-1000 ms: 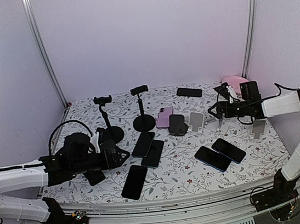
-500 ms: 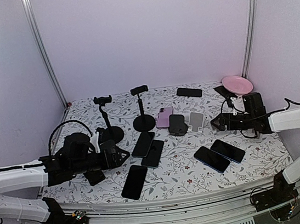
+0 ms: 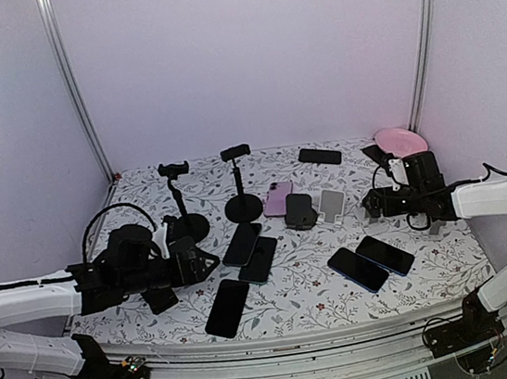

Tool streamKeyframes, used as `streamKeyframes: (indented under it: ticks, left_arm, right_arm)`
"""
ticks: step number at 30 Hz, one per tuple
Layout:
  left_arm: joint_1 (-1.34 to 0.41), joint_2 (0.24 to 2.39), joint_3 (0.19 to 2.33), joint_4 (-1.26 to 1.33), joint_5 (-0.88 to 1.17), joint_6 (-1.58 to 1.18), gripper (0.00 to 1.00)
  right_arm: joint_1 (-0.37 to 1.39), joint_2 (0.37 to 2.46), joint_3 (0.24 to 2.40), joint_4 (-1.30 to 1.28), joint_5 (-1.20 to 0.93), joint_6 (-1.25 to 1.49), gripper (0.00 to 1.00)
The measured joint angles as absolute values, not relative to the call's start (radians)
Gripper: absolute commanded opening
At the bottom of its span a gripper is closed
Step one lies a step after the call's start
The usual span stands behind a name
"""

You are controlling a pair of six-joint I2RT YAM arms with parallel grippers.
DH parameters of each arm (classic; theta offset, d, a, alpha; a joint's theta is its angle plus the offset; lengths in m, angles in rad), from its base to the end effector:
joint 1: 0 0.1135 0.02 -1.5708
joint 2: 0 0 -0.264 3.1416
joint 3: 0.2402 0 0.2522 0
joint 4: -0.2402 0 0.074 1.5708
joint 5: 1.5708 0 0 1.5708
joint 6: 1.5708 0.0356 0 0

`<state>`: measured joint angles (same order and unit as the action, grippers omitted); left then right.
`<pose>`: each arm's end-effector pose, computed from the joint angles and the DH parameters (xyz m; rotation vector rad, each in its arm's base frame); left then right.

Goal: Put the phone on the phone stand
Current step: Adjust the phone at the center of the board.

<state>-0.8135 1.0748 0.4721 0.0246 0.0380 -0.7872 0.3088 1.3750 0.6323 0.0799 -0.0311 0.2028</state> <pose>0.1515 -0.1622 0.1964 0.0542 2.3107 -0.9288 0.2627 0.0849 0.1836 -0.1363 2.2475 0.3119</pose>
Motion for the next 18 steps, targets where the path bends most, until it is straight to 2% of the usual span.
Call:
streamKeyframes:
  ticks: [9,18]
  left_arm:
    - [-0.813,1.090,0.472,0.031,0.041,-0.787,0.97]
    - [-0.813,1.093,0.472,0.031,0.041,-0.787,0.97]
  right_arm:
    - [0.326,1.470,0.684,0.039,-0.030,0.122,0.94]
    - [0.327,1.512,0.727,0.010,-0.001,0.112,0.83]
